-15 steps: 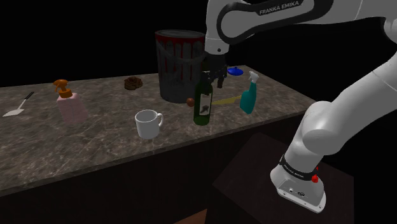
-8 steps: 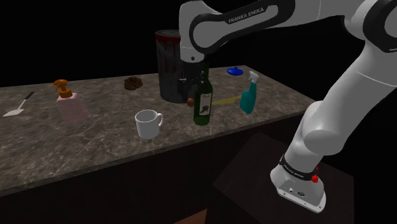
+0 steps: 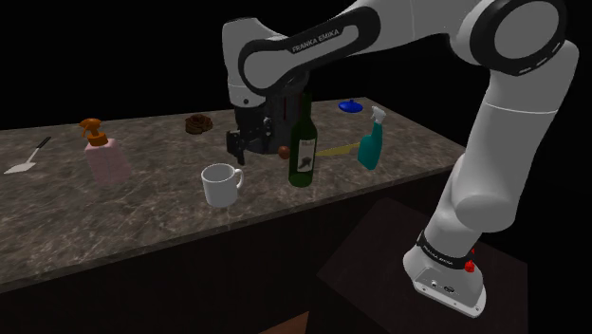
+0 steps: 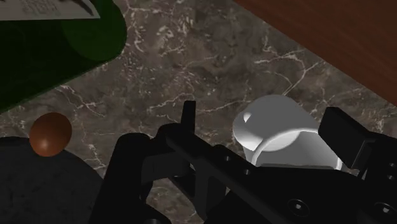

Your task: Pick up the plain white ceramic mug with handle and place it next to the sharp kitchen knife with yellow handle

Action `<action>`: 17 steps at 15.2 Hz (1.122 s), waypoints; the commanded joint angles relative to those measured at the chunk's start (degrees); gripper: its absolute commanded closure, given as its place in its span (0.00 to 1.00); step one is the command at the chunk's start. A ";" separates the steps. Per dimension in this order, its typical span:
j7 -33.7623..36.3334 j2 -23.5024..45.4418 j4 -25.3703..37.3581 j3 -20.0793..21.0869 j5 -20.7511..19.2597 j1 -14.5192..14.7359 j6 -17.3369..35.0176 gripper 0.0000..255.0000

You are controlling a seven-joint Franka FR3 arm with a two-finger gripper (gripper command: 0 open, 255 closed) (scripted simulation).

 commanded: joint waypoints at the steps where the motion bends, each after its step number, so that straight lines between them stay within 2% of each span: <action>1: 2.20 4.62 4.15 0.70 -1.21 1.21 0.17 0.00; 11: 8.35 27.97 31.99 0.80 -6.70 8.38 -5.51 0.00; 17: 8.60 28.80 28.63 0.58 -6.99 8.28 -1.36 0.00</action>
